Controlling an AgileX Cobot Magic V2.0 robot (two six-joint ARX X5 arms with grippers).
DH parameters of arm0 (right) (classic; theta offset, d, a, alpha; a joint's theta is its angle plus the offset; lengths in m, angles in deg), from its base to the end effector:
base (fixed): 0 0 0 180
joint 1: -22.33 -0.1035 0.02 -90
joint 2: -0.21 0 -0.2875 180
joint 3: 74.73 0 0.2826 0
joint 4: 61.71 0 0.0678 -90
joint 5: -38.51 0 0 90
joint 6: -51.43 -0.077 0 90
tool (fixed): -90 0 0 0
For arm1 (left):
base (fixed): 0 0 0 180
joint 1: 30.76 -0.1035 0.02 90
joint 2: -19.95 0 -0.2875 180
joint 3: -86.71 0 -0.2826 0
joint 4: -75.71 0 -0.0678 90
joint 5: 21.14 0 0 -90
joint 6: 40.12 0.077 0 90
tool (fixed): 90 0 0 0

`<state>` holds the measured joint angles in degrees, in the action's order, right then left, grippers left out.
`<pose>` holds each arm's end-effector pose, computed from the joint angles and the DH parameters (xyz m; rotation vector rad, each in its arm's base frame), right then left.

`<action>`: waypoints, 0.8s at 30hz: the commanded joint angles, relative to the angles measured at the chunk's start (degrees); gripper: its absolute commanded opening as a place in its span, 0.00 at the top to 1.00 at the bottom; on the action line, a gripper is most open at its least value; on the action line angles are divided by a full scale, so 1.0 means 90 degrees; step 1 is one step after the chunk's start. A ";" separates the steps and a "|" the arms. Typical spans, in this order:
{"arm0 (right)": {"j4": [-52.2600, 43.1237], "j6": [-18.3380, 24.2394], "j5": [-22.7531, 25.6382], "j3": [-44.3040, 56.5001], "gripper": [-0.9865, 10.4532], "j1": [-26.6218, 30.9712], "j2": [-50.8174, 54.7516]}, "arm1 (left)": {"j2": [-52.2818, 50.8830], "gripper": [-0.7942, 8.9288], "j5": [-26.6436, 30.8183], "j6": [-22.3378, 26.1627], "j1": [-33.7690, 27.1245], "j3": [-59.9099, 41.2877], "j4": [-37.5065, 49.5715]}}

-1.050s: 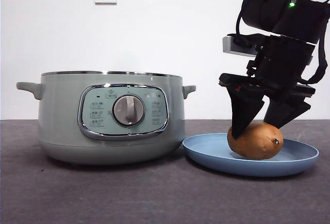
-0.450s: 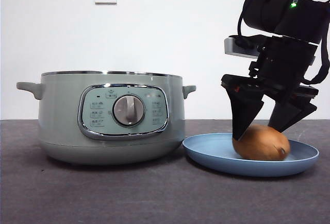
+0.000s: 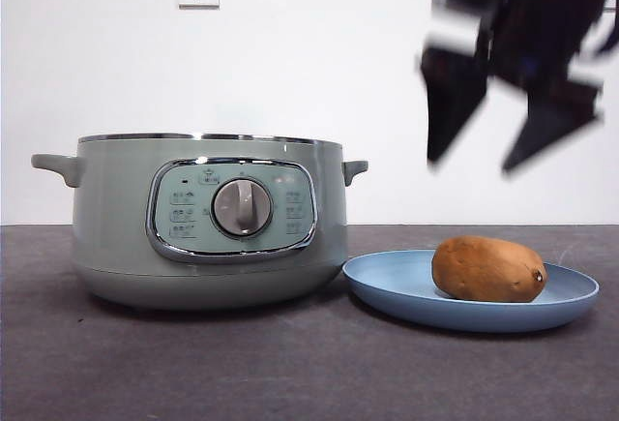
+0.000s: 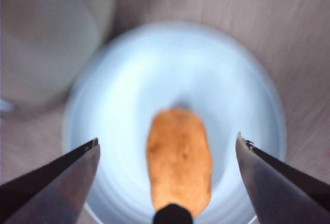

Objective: Take the potato out from the steamer,put the potato on the plate,close the lid

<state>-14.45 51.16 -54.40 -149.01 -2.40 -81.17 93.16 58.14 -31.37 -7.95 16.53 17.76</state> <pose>0.3087 0.1465 0.2352 -0.1769 0.9411 0.4431 0.2686 -0.1285 0.4951 0.1864 0.3309 -0.6062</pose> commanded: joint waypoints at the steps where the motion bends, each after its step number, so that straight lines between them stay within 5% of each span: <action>1: 0.0104 -0.0061 0.0010 -0.0172 0.53 -0.0002 0.0556 | 0.0117 0.93 -0.0036 0.0000 -0.0002 0.0095 0.0236; 13: 0.0860 -0.0257 0.0148 -0.0308 0.53 0.0000 0.3461 | 0.1355 0.93 -0.0328 -0.0143 -0.0002 0.0080 0.0294; 24: 0.1275 -0.0257 0.0862 -0.0308 0.53 0.0000 0.3854 | 0.1836 0.93 -0.0311 -0.0330 0.0034 -0.0177 0.0874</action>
<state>-2.73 49.41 -46.82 -151.85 -2.40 -46.64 110.27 55.84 -33.77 -7.89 15.83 22.89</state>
